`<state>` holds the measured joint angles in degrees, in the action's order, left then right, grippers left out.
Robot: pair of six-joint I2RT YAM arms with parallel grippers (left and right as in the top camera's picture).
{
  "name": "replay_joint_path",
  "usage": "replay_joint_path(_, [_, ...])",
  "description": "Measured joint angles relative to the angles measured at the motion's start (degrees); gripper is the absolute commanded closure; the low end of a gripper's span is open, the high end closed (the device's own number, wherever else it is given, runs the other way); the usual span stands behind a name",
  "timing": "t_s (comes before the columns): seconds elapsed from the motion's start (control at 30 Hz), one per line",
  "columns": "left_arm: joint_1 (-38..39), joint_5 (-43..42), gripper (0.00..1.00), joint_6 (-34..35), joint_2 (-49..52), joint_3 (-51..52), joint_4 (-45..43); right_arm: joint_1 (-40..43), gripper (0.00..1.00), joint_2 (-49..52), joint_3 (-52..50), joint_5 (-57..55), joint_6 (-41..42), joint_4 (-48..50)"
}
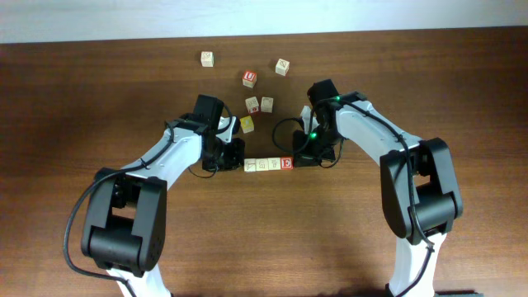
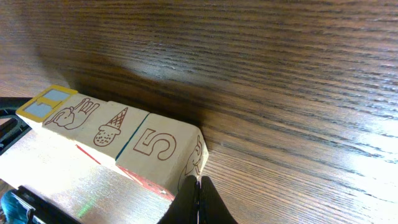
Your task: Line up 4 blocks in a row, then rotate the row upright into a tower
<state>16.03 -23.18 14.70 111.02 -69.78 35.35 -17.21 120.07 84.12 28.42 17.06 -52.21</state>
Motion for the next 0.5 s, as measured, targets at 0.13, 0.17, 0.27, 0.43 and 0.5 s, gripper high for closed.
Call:
replay_joint_path(0.13, [0.0, 0.0, 0.97, -0.24, 0.0, 0.0, 0.0, 0.0, 0.95, 0.0, 0.0, -0.02, -0.26, 0.04])
replay_joint_path(0.17, [0.0, 0.0, 0.9, -0.24, 0.0, 0.0, 0.0, 0.0, 0.93, 0.0, 0.0, -0.02, -0.35, 0.04])
replay_joint_path(0.27, [-0.24, 0.31, 0.78, -0.59, 0.0, 0.0, 0.17, 0.24, 0.89, 0.0, -0.04, -0.96, -0.46, 0.02])
replay_joint_path(0.43, [-0.55, 0.9, 0.55, -0.94, 0.0, 0.0, 0.2, 0.55, 0.84, 0.0, -0.09, -2.89, -0.57, 0.02])
replay_joint_path(0.5, [-0.72, 1.11, 0.54, -0.81, 0.0, 0.0, 0.2, 0.68, 0.8, 0.0, -0.11, -3.54, -0.66, 0.04])
